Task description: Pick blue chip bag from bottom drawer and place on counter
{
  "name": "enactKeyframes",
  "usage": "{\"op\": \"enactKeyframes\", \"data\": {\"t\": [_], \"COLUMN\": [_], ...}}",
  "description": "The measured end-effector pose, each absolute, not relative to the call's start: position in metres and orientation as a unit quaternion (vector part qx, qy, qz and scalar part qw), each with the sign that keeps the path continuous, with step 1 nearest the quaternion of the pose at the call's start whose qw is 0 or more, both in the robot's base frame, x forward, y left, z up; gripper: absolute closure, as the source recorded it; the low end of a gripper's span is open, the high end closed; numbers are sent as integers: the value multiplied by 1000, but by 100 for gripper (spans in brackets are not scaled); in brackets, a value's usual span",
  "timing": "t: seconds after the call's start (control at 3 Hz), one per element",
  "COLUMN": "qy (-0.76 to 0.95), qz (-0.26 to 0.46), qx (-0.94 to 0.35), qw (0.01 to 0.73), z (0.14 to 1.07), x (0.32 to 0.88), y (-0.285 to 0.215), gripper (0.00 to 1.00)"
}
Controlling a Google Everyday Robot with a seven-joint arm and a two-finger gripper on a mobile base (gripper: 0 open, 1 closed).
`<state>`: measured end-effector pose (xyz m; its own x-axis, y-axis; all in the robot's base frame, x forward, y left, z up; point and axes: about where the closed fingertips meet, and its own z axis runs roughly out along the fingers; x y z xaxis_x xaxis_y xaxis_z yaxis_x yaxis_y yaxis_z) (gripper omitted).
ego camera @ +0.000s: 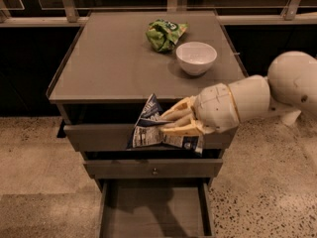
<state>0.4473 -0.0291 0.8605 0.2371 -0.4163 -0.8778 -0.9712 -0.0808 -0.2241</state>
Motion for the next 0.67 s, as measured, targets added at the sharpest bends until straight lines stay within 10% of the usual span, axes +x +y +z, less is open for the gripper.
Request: {"op": "enactKeyframes", "data": {"t": [0.67], "qy": [502], "qz": [331], "qx": [-668], "qw": [438], "z": [897], "x": [526], "y": [-30], "gripper": [100]}}
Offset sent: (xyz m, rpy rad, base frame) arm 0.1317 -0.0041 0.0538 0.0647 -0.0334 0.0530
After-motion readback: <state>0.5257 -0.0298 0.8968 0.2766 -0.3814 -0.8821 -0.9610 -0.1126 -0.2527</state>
